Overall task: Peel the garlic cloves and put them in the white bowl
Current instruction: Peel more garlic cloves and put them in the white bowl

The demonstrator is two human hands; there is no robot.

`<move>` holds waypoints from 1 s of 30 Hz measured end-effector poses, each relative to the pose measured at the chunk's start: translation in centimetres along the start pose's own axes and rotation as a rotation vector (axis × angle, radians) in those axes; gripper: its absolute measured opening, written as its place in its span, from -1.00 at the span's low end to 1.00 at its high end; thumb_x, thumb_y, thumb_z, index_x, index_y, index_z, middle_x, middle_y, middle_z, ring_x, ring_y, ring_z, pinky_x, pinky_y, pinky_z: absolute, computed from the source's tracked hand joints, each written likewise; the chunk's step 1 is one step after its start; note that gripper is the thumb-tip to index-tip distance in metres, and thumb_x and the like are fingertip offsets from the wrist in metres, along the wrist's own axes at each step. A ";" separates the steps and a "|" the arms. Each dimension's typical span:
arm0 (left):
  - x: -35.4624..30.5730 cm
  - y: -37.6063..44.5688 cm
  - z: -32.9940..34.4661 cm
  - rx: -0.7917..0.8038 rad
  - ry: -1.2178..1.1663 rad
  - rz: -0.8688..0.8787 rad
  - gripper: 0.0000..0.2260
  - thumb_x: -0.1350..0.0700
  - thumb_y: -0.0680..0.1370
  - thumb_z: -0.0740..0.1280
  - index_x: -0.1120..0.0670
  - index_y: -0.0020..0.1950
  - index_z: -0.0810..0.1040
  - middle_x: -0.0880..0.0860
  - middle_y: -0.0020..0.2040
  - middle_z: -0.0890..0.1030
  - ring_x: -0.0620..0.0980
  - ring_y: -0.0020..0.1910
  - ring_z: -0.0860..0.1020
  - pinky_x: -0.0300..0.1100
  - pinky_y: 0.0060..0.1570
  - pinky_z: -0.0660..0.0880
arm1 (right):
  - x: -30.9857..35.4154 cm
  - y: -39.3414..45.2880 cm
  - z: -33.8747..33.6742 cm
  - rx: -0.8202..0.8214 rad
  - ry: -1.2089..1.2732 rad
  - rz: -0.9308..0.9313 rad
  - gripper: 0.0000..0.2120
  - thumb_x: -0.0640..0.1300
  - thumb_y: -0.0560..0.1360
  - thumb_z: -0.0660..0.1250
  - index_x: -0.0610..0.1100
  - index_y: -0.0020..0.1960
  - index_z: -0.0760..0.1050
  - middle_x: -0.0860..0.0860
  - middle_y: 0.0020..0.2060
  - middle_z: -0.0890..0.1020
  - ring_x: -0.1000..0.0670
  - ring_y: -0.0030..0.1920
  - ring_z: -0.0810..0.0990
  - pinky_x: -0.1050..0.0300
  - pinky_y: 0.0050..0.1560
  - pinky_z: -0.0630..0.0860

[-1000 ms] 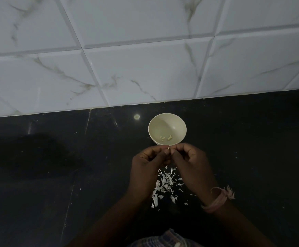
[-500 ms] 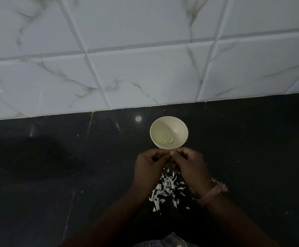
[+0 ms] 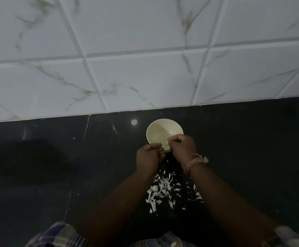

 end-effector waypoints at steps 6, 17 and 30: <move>0.3 -1.1 1.3 0.067 0.105 -0.001 -0.71 0.44 0.59 0.14 0.23 0.02 0.63 0.19 -0.07 0.66 0.02 -0.18 0.64 -0.22 -0.19 0.62 | -2.1 -1.9 -4.3 0.001 0.233 0.202 -0.90 -0.34 0.54 0.36 -0.22 -0.03 0.65 -0.07 -0.41 0.59 0.07 -0.46 0.49 0.26 -0.45 0.44; 8.4 -5.0 3.9 0.290 0.404 -0.298 -0.69 0.36 0.66 0.09 0.16 -0.10 0.57 0.10 -0.26 0.54 -0.03 -0.36 0.46 -0.28 -0.44 0.44 | -10.2 -6.5 -12.3 -0.116 -0.220 0.183 -0.84 -0.31 0.57 0.33 -0.14 -0.03 0.65 -0.01 -0.15 0.68 0.04 -0.17 0.63 0.14 -0.10 0.58; 10.3 -6.1 4.5 0.349 0.351 -0.276 -0.76 0.39 0.64 0.16 0.20 0.11 0.59 0.11 -0.17 0.68 -0.07 -0.37 0.65 -0.27 -0.37 0.59 | -10.0 -7.5 -8.8 0.032 -0.823 -0.174 -0.80 -0.15 0.43 0.25 -0.25 -0.18 0.60 -0.25 -0.16 0.64 -0.28 -0.06 0.61 -0.08 0.02 0.48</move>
Point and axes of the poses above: each hand's wrist, its own y-axis towards the middle knuckle, its own z-axis out of the palm, x = y × z, the point moved 4 cm from there along y, towards the middle knuckle
